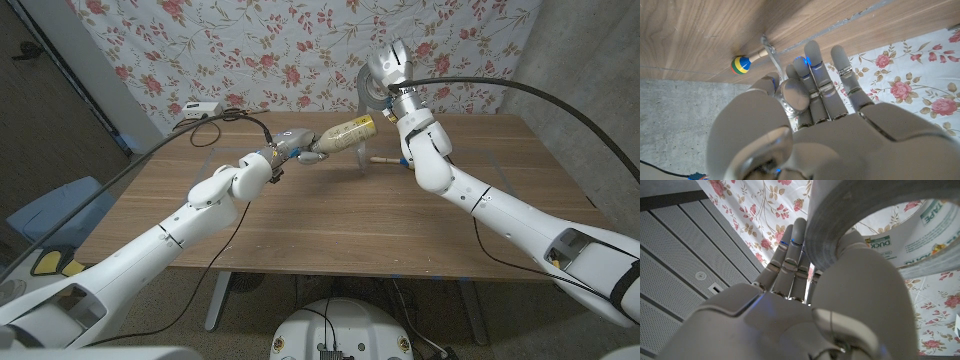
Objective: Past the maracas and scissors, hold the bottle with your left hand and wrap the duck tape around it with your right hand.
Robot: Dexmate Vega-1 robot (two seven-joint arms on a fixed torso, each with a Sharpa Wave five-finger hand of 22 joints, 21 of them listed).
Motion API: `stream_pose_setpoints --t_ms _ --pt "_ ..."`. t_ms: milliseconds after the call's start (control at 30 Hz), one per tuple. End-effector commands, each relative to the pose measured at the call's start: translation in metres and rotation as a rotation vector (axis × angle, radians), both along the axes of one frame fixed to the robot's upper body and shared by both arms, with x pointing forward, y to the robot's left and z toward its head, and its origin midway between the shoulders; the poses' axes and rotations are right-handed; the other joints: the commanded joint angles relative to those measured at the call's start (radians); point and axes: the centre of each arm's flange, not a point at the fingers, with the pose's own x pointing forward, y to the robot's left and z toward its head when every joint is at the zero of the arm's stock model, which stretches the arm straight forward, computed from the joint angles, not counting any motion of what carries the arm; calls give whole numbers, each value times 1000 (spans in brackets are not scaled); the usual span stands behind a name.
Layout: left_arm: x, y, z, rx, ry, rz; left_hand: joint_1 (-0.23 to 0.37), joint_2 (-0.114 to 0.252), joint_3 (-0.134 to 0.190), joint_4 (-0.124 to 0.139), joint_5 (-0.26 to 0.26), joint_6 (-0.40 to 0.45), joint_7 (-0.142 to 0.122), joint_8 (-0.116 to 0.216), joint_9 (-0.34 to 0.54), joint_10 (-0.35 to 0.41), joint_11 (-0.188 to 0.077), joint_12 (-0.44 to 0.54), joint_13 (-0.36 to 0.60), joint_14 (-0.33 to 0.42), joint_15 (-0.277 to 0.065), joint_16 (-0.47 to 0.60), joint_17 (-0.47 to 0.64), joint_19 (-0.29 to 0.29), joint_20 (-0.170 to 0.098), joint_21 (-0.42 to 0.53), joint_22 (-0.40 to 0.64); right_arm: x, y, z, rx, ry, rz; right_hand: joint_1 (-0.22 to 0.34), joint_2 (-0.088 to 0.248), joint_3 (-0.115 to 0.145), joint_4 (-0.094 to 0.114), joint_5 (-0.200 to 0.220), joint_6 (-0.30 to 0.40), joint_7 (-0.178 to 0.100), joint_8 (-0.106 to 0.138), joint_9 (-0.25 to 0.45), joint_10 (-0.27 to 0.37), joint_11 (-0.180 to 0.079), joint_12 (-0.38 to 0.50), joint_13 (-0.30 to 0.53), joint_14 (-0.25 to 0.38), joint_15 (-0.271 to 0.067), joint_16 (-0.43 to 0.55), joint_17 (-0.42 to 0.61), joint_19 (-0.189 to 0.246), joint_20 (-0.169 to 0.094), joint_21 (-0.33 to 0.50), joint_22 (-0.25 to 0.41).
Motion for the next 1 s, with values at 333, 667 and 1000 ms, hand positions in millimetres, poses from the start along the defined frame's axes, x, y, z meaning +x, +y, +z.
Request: stream_pose_setpoints --t_ms 333,667,1000 --pt "7 -25 3 45 95 11 -51 90 117 108 -8 116 40 -5 4 11 -2 6 9 7 -1 12 5 -4 0 14 1 -29 8 20 19 -172 99 125 122 31 -28 14 241 -21 -9 -1 233 -127 6 242 96 -159 17 40 -5 -43 27 -13" --pt "6 -28 5 60 96 81 -44 92 120 105 -13 121 43 -7 3 15 1 6 11 15 -6 11 -9 4 -2 23 0 -41 7 28 13 -221 132 124 119 34 -29 17 243 -19 -14 -3 235 -125 5 243 101 -157 18 51 -5 -39 38 -21" --pt "21 -22 9 27 118 144 -37 91 124 99 -23 129 42 -8 5 23 -6 12 21 31 -15 13 -23 20 -7 31 0 -53 4 24 28 -251 176 124 115 37 -32 19 249 -18 -18 -4 239 -126 3 243 103 -157 18 57 -6 -36 49 -29"
